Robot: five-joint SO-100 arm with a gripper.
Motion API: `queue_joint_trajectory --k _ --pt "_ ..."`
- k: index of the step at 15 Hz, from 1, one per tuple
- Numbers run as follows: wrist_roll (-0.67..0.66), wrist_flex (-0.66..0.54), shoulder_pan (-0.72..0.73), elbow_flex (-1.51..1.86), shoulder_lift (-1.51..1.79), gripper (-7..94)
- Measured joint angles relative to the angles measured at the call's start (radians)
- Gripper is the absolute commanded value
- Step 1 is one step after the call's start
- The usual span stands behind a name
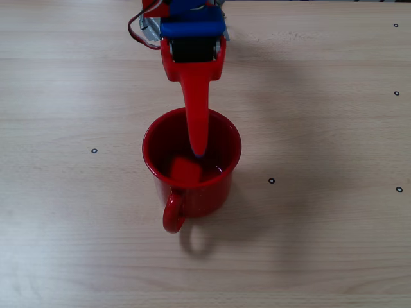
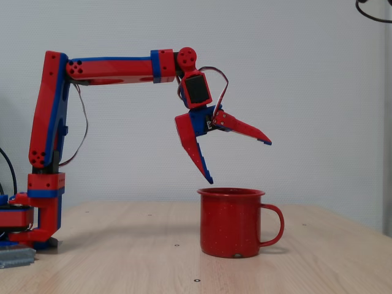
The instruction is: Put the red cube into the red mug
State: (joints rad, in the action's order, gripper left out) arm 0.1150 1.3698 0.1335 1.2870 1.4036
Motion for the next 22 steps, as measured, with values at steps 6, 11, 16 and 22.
queue_joint_trajectory --k 6,11,16,22 --pt "-0.006 -0.035 0.017 0.006 0.011 25" --pt "-0.072 -0.282 0.032 0.31 0.357 0" --pt "-0.098 -0.331 0.028 0.793 0.882 0" --pt "-0.104 -0.334 -0.074 1.545 1.614 0"
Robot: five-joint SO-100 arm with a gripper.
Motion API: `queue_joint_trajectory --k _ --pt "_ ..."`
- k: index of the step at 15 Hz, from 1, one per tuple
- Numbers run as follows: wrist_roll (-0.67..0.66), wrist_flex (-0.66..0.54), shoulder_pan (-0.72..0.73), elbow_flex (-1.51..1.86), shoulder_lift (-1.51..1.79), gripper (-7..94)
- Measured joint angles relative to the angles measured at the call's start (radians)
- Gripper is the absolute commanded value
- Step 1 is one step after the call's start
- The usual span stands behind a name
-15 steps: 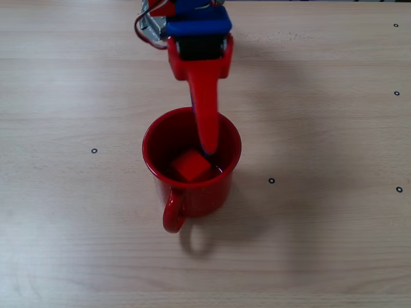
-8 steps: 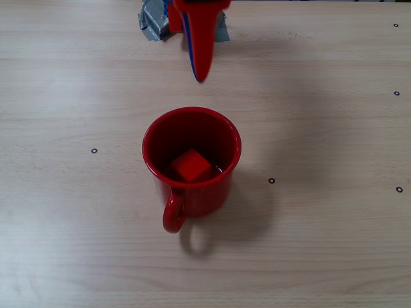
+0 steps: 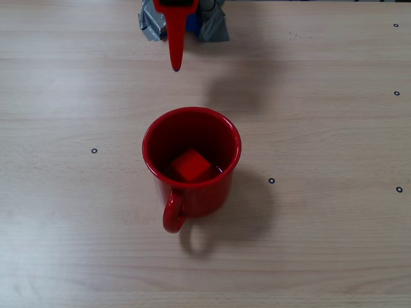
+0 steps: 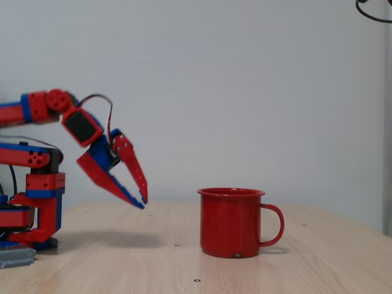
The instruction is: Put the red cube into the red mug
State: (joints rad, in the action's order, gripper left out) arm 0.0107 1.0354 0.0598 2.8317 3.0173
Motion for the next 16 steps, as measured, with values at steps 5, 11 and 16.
queue_joint_trajectory --k 5,11,16 --pt "-0.029 0.081 0.003 0.209 0.258 0" --pt "-0.035 0.097 0.009 0.255 0.262 0" --pt "-0.035 0.097 0.009 0.256 0.262 0"
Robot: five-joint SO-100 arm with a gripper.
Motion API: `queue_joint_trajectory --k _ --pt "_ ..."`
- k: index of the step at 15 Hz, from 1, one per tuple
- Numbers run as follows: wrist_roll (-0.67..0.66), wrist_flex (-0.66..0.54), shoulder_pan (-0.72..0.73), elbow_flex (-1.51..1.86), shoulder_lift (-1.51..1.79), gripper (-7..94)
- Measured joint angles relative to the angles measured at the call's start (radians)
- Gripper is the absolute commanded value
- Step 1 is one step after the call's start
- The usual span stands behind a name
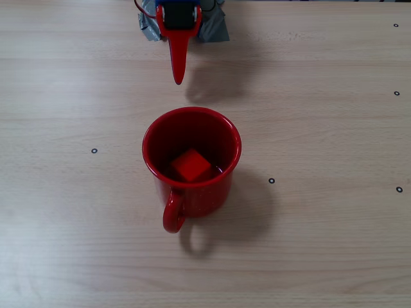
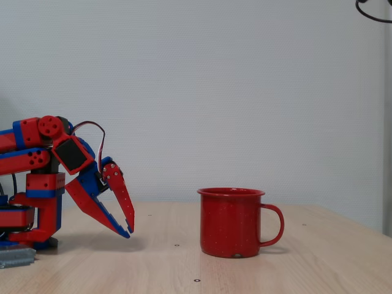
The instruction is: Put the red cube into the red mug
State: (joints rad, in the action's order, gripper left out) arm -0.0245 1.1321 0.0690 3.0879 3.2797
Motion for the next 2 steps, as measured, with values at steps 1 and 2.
queue_joint_trajectory --k 1,2 --pt "0.0 0.0 0.0 0.0 0.0 0" --pt "0.0 0.0 0.0 0.0 0.0 0"
